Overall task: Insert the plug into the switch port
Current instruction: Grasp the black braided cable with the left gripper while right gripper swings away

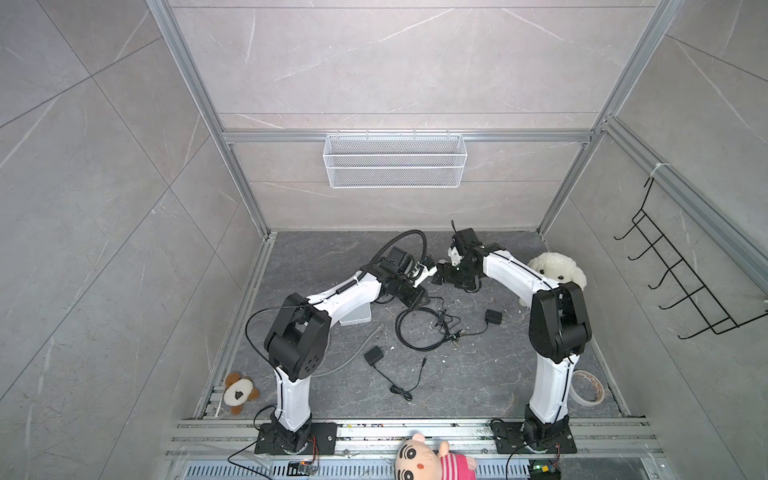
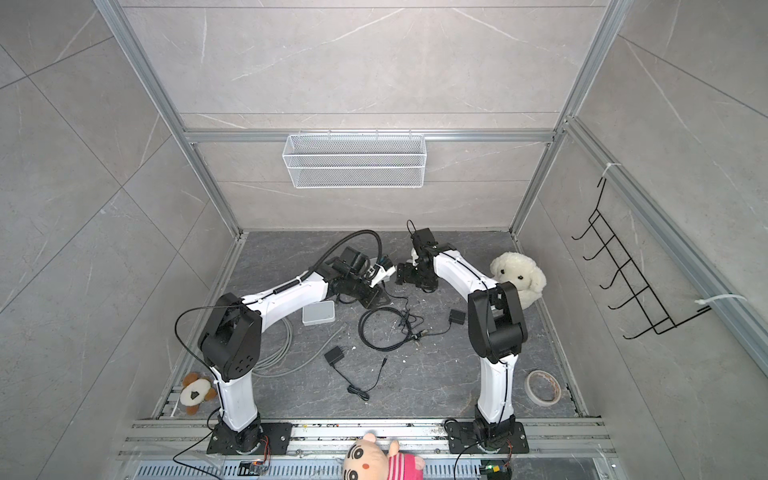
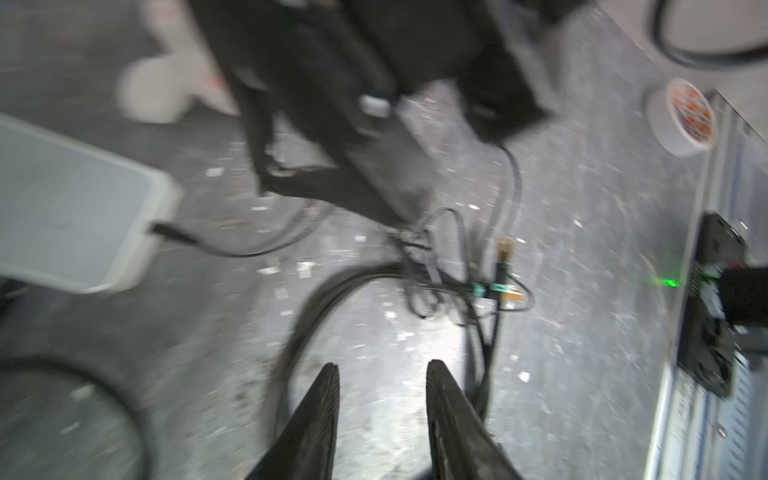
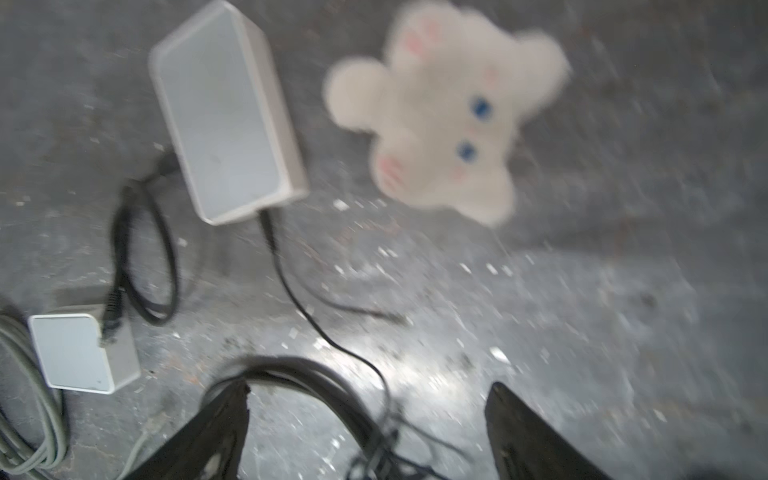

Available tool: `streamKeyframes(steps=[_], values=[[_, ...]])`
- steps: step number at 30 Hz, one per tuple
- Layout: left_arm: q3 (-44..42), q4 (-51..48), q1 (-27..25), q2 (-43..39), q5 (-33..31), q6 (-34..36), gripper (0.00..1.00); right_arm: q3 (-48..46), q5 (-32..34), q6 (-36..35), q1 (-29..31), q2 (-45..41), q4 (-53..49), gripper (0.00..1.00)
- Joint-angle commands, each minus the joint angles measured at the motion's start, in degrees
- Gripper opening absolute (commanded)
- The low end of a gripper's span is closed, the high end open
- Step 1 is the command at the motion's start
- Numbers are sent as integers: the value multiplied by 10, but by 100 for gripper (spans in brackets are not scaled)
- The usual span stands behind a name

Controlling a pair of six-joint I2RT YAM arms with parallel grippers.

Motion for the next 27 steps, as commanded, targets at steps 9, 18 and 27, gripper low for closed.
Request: streamKeyframes(steps=[9, 18, 27], values=[[-49, -42, -83, 2, -3, 14, 38, -116, -16, 49, -31, -82, 11, 89], [-81, -8, -108, 22, -60, 7, 43, -199, -24, 58, -51, -149, 19, 88], [-87, 17, -122, 63, -107, 29, 42, -234, -35, 59, -77, -171, 26, 86]])
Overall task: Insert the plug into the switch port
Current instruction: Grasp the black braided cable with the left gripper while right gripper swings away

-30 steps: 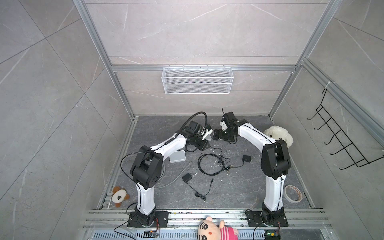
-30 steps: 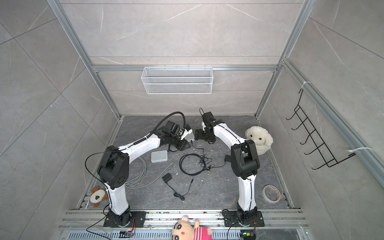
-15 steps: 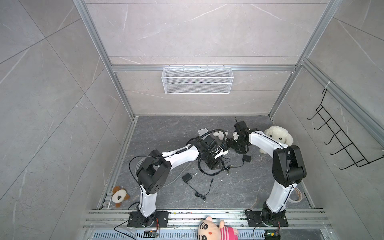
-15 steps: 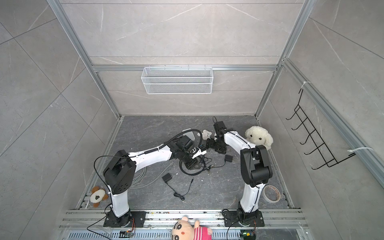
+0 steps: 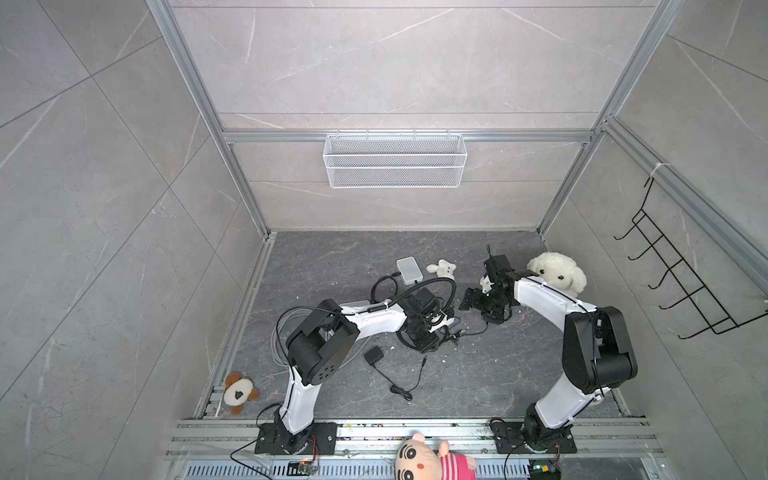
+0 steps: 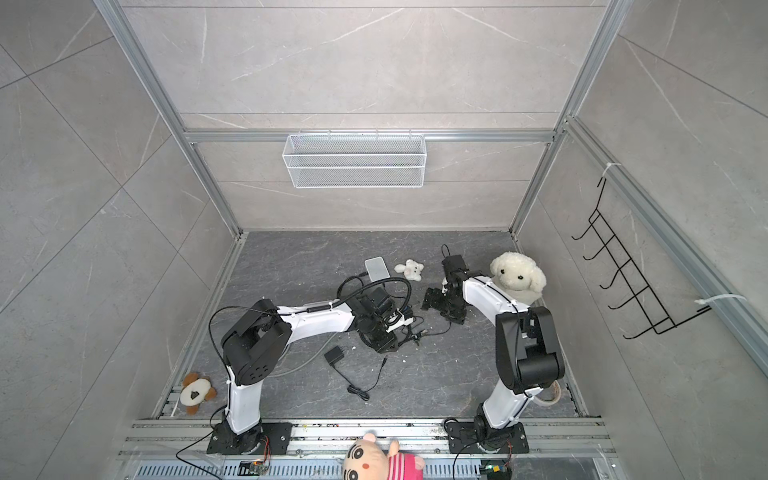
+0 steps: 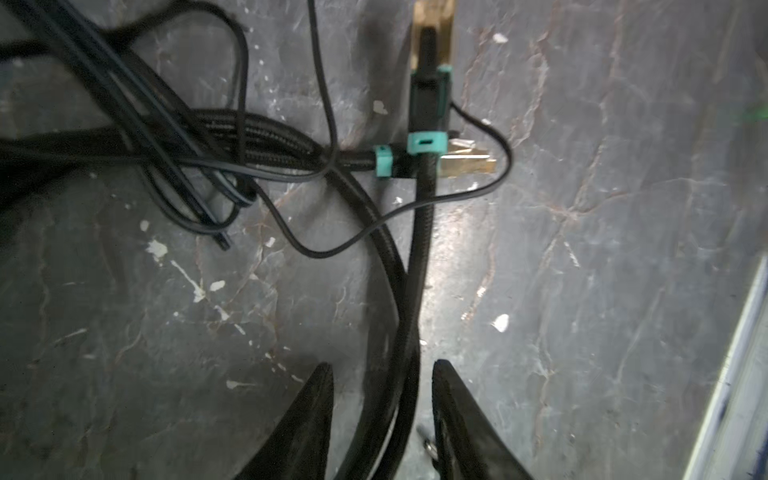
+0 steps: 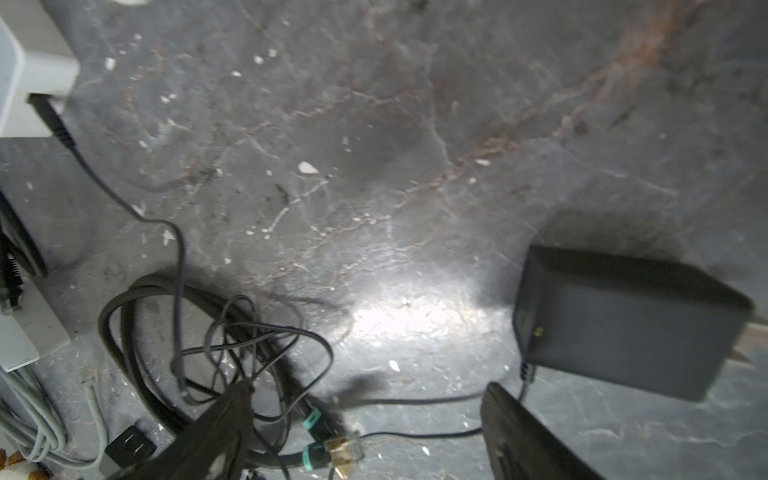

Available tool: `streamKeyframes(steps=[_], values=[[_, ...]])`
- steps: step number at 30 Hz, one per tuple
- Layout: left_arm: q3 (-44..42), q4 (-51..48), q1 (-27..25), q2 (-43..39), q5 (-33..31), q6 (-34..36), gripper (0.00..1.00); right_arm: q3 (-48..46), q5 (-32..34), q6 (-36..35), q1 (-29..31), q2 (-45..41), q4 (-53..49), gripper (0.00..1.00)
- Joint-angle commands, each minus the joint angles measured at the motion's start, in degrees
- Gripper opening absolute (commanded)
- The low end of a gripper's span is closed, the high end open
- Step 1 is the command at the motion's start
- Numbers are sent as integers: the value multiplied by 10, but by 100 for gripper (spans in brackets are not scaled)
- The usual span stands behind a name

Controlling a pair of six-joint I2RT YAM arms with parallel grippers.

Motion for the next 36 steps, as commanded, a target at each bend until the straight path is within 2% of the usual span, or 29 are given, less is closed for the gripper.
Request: streamKeyframes(steps=[1, 3, 8, 12, 22, 30, 33, 36], values=[[1, 6, -11, 17, -33, 21, 41, 4, -5, 1, -2, -22, -1, 86], [5, -3, -14, 25, -40, 31, 36, 10, -3, -5, -4, -24, -6, 85], [20, -45, -18, 24, -60, 63, 13, 17, -1, -11, -9, -33, -10, 85], [43, -93, -18, 9, -69, 88, 6, 11, -6, -8, -14, -42, 0, 85], [146, -272, -6, -21, -33, 136, 1, -14, -72, -30, -16, -74, 21, 84], [286, -476, 18, 24, 7, 181, 0, -22, -96, -24, -16, -103, 12, 83], [313, -501, 31, 26, 43, 183, 0, -22, -148, -39, -17, -105, 5, 82], [342, -525, 39, 45, 57, 178, 0, -64, -187, -61, -17, -139, 27, 82]])
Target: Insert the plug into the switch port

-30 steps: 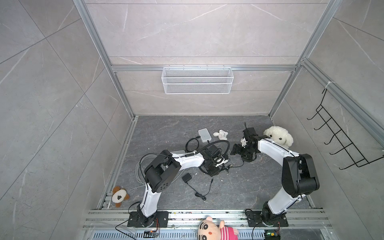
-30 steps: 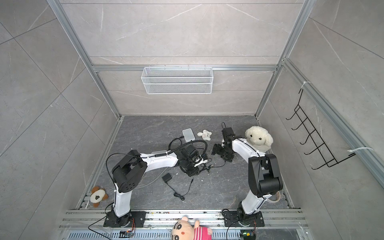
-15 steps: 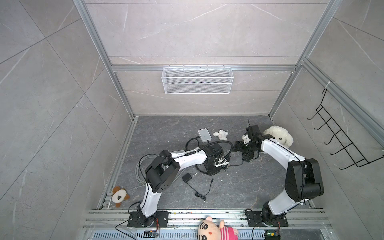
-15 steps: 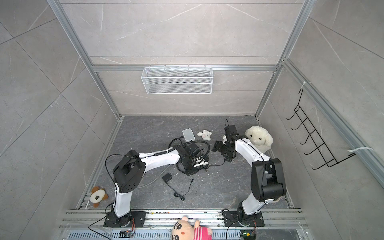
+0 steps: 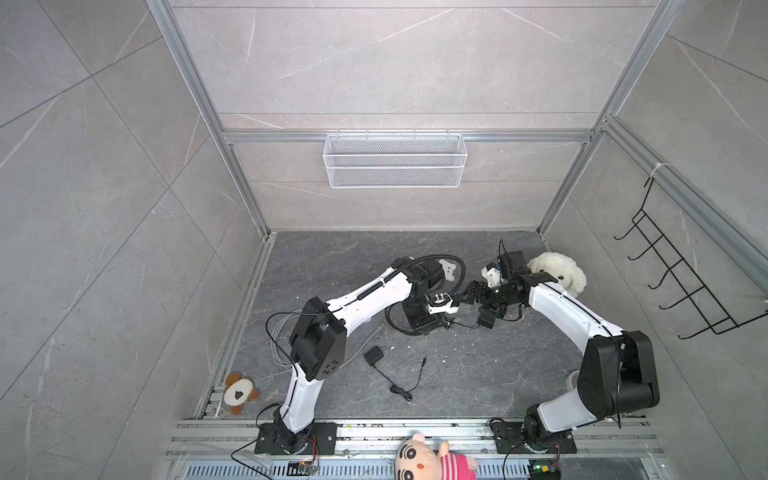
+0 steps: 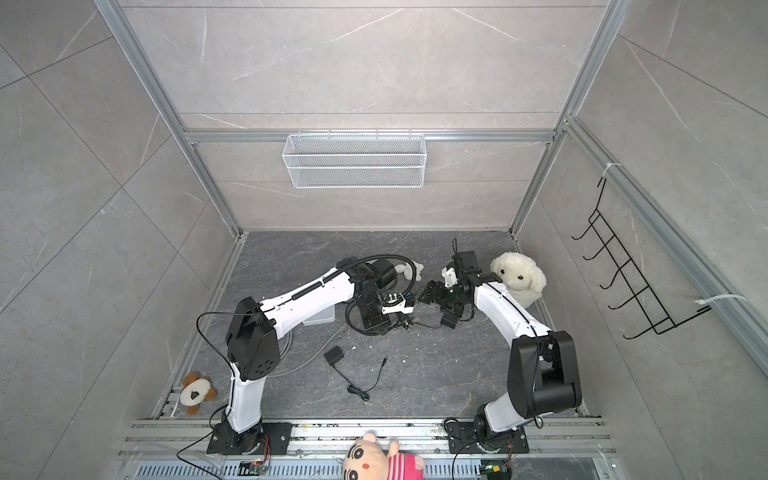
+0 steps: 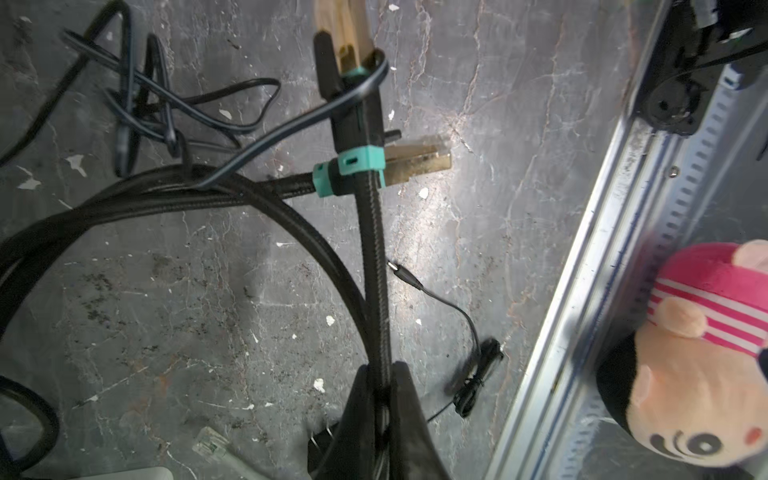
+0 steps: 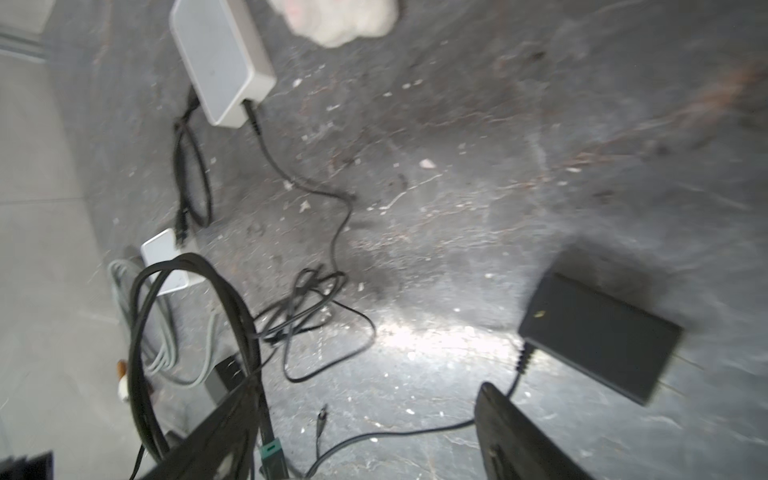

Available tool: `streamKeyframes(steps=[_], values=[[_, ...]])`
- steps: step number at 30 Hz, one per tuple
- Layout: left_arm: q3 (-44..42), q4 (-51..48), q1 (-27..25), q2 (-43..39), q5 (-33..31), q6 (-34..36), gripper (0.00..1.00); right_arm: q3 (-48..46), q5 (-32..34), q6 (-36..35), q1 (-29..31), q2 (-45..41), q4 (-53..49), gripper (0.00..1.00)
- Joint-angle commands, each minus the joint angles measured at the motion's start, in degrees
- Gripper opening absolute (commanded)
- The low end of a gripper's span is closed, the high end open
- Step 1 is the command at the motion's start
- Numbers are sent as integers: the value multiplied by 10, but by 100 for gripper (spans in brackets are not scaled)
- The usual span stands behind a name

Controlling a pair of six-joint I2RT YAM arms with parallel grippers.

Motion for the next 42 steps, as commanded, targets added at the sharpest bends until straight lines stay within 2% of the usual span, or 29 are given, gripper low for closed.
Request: streamKeyframes(steps=[1, 4, 8, 11, 13, 15, 19, 22, 27, 31, 37, 42], values=[[27, -68, 8, 23, 37, 16, 0, -49, -53, -37, -1, -49, 6, 82], [30, -85, 15, 46, 42, 12, 0, -85, -48, -45, 0, -70, 10, 80], [33, -98, 22, 59, 48, 5, 0, -115, -81, -38, 0, -85, 30, 79], [33, -80, 25, 56, 56, -1, 0, -123, -53, -22, -3, -94, 7, 79], [44, -80, 25, 61, 55, -2, 0, -135, -76, 28, -7, -86, 11, 75], [52, -81, 25, 66, 53, -2, 0, -166, -103, 121, -8, -82, 45, 73], [46, -69, 25, 65, 53, -9, 0, -236, -104, 317, -7, -112, 154, 73], [39, -59, 25, 64, 52, -15, 0, -256, -93, 419, -6, -123, 206, 76], [35, -49, 24, 61, 53, -19, 0, -286, -71, 544, -2, -118, 304, 79], [36, -44, 24, 60, 53, -23, 0, -283, -85, 584, 10, -65, 381, 80], [32, -36, 23, 57, 52, -32, 0, -264, -77, 608, 39, -20, 413, 77], [30, -28, 22, 53, 53, -37, 0, -258, -74, 642, 59, 8, 449, 65]])
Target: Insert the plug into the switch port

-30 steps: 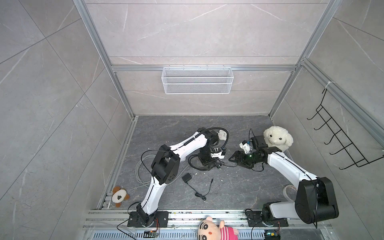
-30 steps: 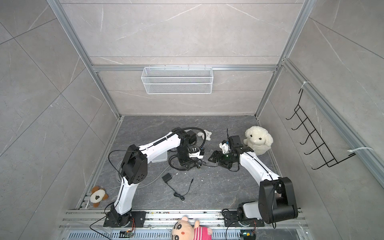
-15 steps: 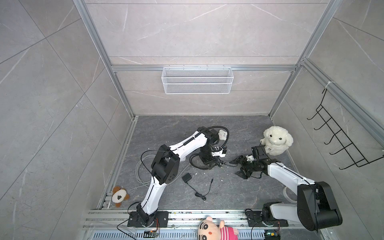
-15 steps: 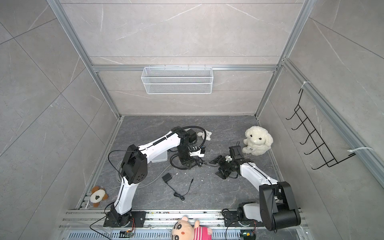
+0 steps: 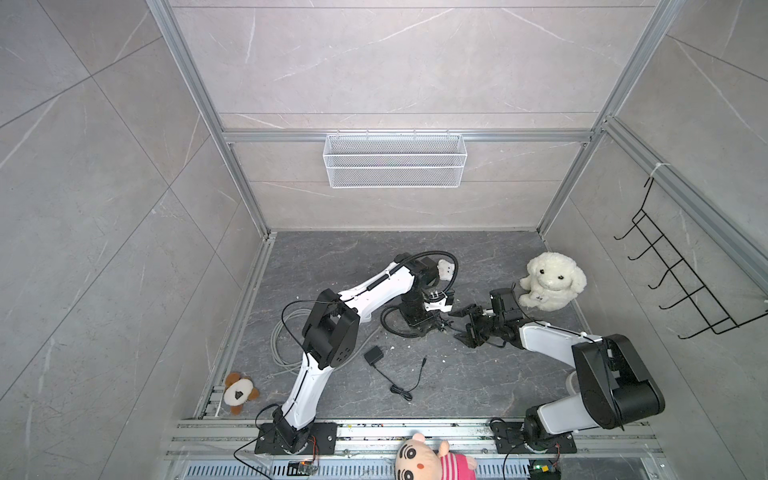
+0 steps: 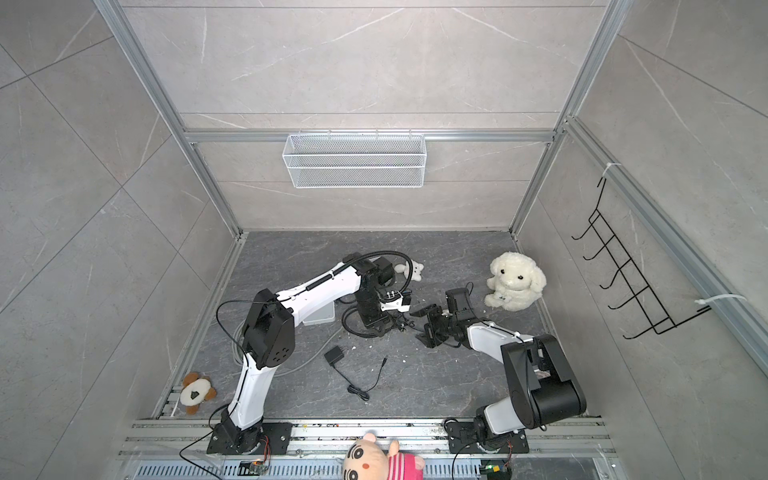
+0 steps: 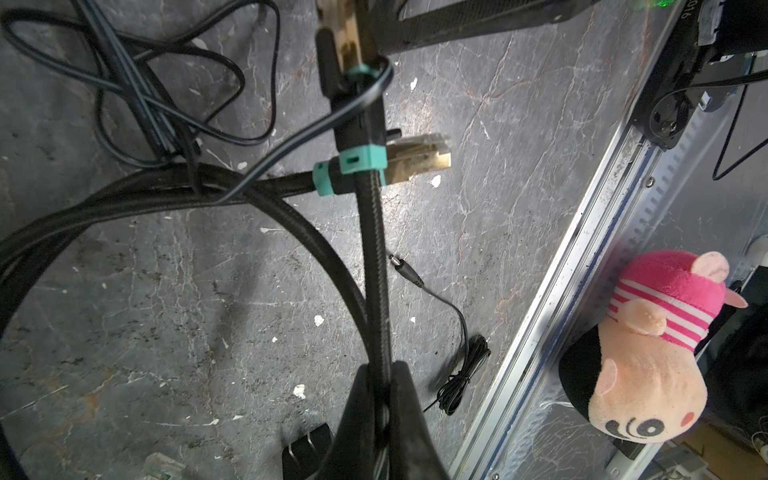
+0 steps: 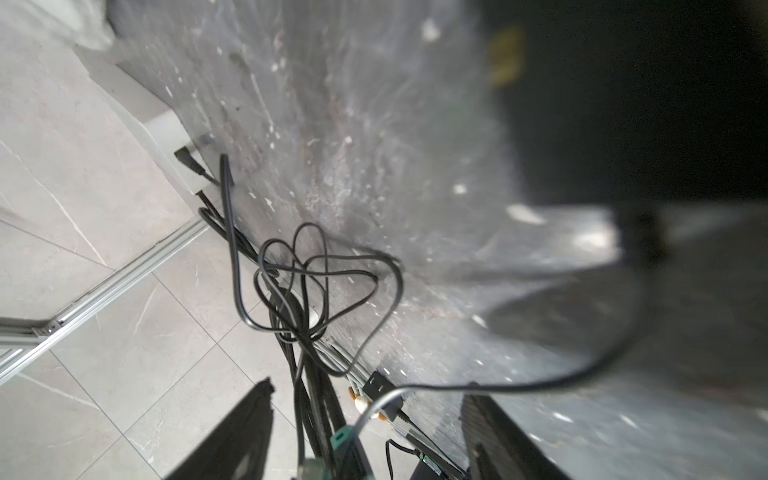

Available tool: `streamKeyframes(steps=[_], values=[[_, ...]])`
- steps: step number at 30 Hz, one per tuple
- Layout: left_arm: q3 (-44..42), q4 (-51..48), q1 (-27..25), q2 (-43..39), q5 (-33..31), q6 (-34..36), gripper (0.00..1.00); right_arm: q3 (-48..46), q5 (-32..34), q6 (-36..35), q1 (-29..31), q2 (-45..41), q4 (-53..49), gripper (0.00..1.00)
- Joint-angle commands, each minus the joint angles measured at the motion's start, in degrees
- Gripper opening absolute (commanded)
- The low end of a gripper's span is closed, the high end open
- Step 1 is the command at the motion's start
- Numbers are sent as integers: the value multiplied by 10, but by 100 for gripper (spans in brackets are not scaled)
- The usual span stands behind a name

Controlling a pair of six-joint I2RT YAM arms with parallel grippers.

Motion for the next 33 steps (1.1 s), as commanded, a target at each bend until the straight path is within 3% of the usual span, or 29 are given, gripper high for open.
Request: streamKeyframes(steps=[1, 10, 13, 15, 16, 24, 28, 33], values=[[-1, 6, 0, -16, 19, -16, 0, 12, 9, 42, 9, 19, 42, 62], [-2, 9, 0, -23, 18, -22, 0, 31, 22, 54, 9, 47, 64, 32], [-2, 9, 0, -25, 15, -25, 0, 35, 23, 56, 3, 46, 60, 28], [-4, 10, 0, -26, 12, -27, 0, 44, 25, 49, -2, 42, 39, 3], [-5, 9, 0, -27, 10, -28, 0, 48, 27, 43, -4, 39, 29, 0], [-12, 9, 1, -25, -10, -41, 0, 75, 17, -1, -40, 19, -26, 0], [-17, 32, 8, -25, -64, -71, 0, 79, 3, -34, -59, 4, -65, 0], [-17, 37, 16, -32, -48, -76, 0, 68, -1, -69, -78, 3, -86, 2]])
